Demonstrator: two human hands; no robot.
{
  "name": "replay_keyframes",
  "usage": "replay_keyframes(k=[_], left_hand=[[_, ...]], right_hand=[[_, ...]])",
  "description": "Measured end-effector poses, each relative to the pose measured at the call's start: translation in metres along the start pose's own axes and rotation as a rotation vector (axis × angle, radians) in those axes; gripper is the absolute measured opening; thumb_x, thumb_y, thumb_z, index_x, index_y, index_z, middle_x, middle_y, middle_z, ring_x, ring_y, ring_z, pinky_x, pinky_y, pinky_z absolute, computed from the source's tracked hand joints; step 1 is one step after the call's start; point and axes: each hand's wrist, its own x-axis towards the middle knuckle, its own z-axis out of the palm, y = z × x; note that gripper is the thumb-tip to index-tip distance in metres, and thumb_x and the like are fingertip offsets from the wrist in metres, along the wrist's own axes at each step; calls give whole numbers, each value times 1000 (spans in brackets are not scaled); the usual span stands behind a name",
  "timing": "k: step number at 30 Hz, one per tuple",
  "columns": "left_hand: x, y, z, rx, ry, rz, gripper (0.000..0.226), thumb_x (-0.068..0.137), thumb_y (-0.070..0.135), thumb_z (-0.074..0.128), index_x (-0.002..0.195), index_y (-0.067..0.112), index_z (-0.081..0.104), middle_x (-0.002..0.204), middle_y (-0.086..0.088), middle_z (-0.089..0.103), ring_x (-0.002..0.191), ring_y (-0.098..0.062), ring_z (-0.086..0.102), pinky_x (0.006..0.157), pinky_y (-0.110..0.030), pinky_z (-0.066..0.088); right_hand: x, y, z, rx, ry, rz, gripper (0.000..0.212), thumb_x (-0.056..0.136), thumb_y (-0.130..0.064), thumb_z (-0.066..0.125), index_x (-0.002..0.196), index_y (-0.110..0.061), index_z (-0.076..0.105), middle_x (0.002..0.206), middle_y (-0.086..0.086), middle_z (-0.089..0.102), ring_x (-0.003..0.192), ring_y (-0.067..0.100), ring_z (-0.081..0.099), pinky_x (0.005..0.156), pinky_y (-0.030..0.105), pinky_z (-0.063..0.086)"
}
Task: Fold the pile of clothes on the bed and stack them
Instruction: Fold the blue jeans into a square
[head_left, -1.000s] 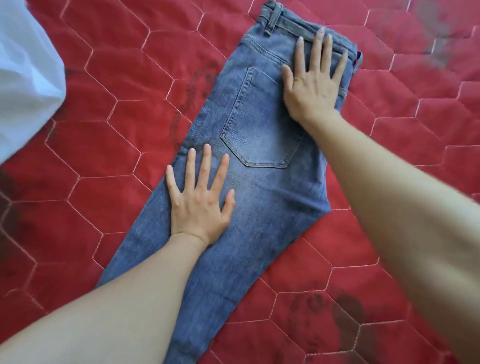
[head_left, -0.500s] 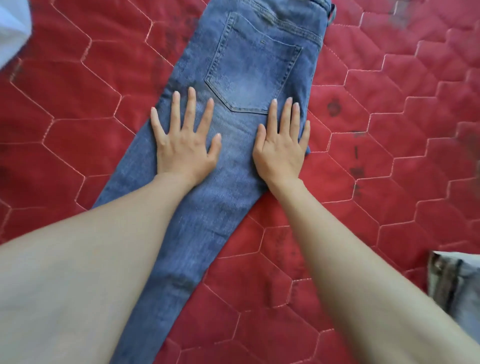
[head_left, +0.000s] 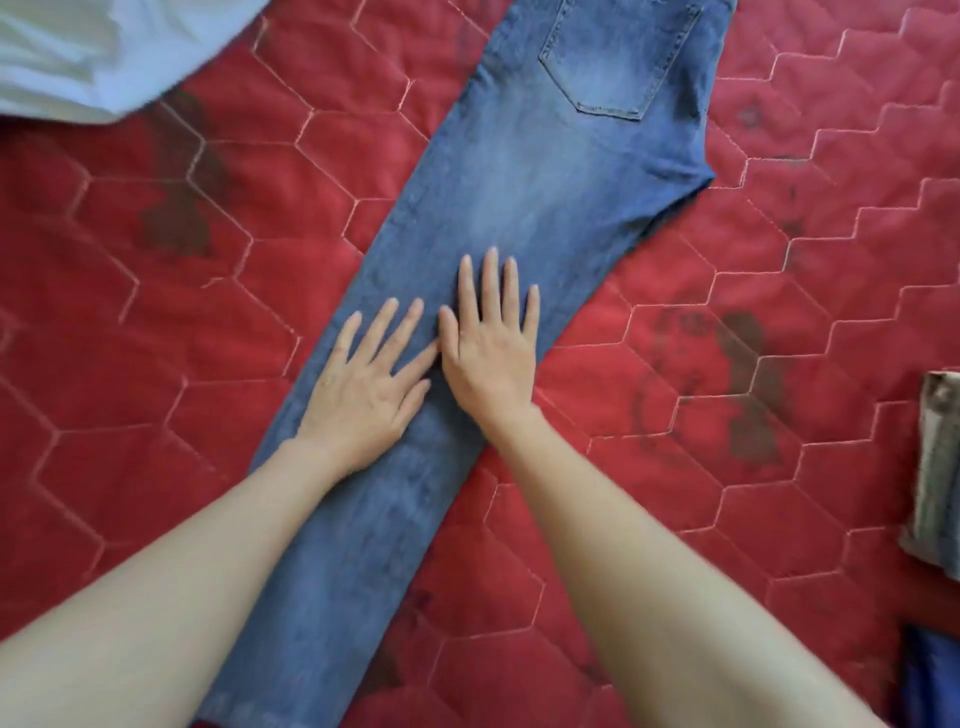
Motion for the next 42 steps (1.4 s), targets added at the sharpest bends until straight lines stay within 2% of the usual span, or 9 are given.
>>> replay_keyframes(k=[4, 8, 13, 17, 21, 28, 35, 39, 42], left_hand=[[-78, -2, 2, -21, -52, -63, 56, 97, 39, 30, 149, 21, 34, 159, -9, 22, 147, -27, 21, 115, -56, 18], [-133, -5, -9, -181, -54, -338, 63, 94, 43, 34, 149, 12, 31, 158, -13, 24, 145, -28, 24, 115, -51, 23], [-182, -5, -15, -267, 58, -432, 54, 89, 21, 68, 136, 1, 50, 141, -15, 50, 129, -34, 48, 102, -48, 39], [-208, 2, -22, -346, 159, -659, 30, 85, 22, 71, 110, 9, 65, 111, -11, 57, 99, -35, 53, 81, -46, 45], [-239, 6, -25, -464, 25, -812, 21, 90, 28, 65, 103, 12, 65, 108, -11, 53, 100, -33, 53, 81, -40, 42], [-271, -1, -39, -588, 30, -694, 17, 93, 21, 60, 96, 6, 68, 102, -13, 66, 97, -32, 58, 82, -36, 41], [-268, -20, -71, -743, 180, -579, 19, 92, 16, 59, 100, 2, 69, 112, -8, 67, 107, -22, 58, 92, -23, 36], [-273, -32, -51, -668, -21, -635, 18, 95, 17, 57, 98, 3, 68, 115, -15, 59, 108, -28, 55, 91, -24, 35], [-273, -30, -39, -645, -106, -629, 20, 96, 21, 55, 101, 5, 67, 117, -16, 55, 106, -33, 55, 94, -34, 40]], right_hand=[[-81, -21, 14, 94, -27, -110, 58, 102, -41, 27, 153, -17, 20, 161, 11, 11, 149, 25, 6, 120, 48, 8], [-152, -30, 9, 351, 2, 139, 71, 98, -33, 50, 152, -4, 15, 159, 20, 6, 149, 30, 9, 122, 39, 10], [-223, -60, 13, 424, -79, 199, 71, 99, -33, 49, 151, -1, 13, 160, 12, 7, 149, 22, 6, 121, 27, 1], [-262, -97, 16, 530, 23, 365, 60, 92, -26, 60, 144, -5, 38, 147, 9, 41, 137, 24, 35, 114, 27, 21], [-295, -127, 14, 833, 8, 687, 55, 89, -20, 63, 139, -13, 40, 115, 0, 52, 109, 22, 54, 95, 35, 42], [-330, -149, 14, 867, -20, 729, 21, 94, -29, 59, 105, -12, 62, 106, 3, 57, 99, 19, 54, 75, 24, 32], [-330, -169, -6, 992, 408, 676, 16, 89, -26, 67, 87, -10, 64, 94, -3, 57, 82, 7, 52, 73, 9, 37], [-334, -181, 18, 860, 106, 885, 21, 93, -30, 60, 98, -11, 67, 111, -2, 50, 106, 15, 50, 81, 25, 36], [-333, -194, 27, 821, 83, 945, 21, 94, -33, 57, 104, -17, 66, 110, -5, 43, 104, 16, 48, 76, 25, 30]])
